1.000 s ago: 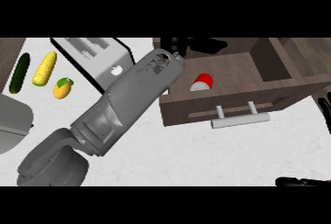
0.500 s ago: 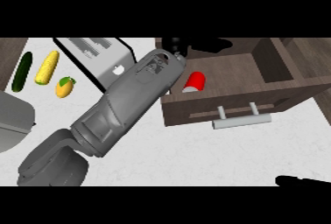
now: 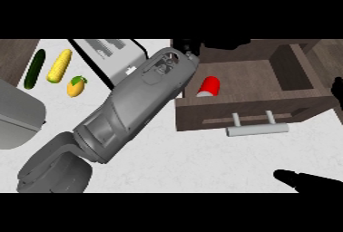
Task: Pick up the can, place it into the drawer and close the drawer
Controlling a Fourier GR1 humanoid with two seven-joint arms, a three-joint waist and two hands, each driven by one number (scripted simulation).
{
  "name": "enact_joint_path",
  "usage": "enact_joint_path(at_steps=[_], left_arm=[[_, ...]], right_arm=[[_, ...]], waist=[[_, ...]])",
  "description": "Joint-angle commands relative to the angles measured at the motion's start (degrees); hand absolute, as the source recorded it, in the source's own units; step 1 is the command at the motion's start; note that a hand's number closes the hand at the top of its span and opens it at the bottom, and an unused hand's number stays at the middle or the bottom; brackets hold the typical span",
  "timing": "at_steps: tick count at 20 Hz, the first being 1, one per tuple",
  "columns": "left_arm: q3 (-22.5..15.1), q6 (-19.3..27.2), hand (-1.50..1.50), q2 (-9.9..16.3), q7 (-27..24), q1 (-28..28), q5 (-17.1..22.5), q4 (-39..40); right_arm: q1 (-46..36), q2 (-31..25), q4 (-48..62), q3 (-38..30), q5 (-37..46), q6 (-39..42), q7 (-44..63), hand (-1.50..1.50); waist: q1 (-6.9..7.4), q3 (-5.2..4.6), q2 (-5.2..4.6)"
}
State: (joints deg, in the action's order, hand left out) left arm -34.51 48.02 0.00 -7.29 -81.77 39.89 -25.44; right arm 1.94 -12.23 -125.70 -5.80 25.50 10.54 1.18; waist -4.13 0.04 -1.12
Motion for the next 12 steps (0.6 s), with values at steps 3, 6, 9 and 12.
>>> enact_joint_path(at_steps=[3,6,9,12], left_arm=[[0.0,0.5,-1.50,0.0,1.3,-2.9,0.2,1.5],[0.3,0.5,-1.50,0.0,2.3,-2.2,0.1,0.9],[0.5,0.3,-1.50,0.0,3.7,-1.8,-0.3,-0.5],[1.5,-0.5,-1.50,1.9,5.4,-3.1,-0.9,-1.9]], right_arm=[[-4.4,-3.3,6.3,5.0,15.1,-2.6,-0.9,-1.50],[-2.6,-2.3,9.3,9.7,21.7,-5.1,-2.7,-1.50],[-7.1,-2.7,13.9,10.6,26.7,-5.6,0.2,-1.50],[-7.7,-2.5,23.7,11.8,32.5,-10.8,-2.8,-1.50]], waist=[[2.10,0.00,0.23],[2.91,0.00,0.66],[3.58,-0.03,0.84],[4.86,-0.01,0.98]])
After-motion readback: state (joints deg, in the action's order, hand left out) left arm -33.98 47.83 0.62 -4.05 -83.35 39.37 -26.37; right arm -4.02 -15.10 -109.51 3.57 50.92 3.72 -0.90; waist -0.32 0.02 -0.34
